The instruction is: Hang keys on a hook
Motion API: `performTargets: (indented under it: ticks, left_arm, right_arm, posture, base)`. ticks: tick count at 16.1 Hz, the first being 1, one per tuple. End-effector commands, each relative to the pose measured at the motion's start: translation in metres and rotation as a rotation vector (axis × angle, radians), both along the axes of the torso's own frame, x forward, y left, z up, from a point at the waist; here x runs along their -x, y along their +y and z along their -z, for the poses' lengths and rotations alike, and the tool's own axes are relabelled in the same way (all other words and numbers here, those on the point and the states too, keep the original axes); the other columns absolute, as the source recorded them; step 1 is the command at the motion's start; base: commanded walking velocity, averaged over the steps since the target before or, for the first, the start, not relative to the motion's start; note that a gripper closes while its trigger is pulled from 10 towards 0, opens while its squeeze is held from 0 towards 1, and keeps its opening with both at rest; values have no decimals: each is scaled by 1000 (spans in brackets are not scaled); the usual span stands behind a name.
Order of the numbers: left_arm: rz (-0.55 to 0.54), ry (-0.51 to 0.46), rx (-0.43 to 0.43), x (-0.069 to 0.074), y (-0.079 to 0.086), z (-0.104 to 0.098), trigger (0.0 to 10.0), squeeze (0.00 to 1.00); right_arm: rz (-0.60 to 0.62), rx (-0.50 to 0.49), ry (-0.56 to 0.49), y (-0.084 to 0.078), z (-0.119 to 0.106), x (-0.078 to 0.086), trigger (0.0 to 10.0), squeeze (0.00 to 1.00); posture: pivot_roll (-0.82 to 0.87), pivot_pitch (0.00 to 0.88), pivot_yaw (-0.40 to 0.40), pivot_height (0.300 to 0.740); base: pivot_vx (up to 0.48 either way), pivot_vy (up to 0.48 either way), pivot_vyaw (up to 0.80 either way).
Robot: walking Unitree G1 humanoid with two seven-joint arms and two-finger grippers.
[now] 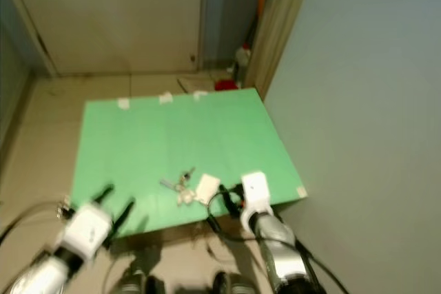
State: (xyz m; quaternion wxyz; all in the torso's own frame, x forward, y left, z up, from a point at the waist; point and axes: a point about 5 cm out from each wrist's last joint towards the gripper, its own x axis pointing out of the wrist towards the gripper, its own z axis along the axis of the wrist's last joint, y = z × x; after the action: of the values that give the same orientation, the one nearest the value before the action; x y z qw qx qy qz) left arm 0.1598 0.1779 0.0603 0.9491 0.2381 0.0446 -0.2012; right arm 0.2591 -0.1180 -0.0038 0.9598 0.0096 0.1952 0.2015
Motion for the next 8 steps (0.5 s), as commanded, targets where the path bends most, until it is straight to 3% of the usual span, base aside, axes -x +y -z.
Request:
performTargets:
  ticks: [1, 5, 8]
  left_arm:
    - [34, -37, 12, 4, -8, -8, 10000, 0]
    - [1, -36, 36, 29, -14, -22, 10000, 0]
    - [-25, -32, 49, 40, -11, -30, 10000, 0]
  right_arm:
    - [-50, 10, -4, 4, 0, -4, 10000, 0]
    - [-128, -30, -23, 26, -8, -16, 10000, 0]
    - [-168, -68, 5, 40, -4, -12, 10000, 0]
  posture:
    - [230, 227, -143, 722]
    - [315, 335, -168, 722]
    - [341, 368, -159, 722]
  base:
    - [0, 0, 0]
    - [0, 0, 0]
    - [0, 0, 0]
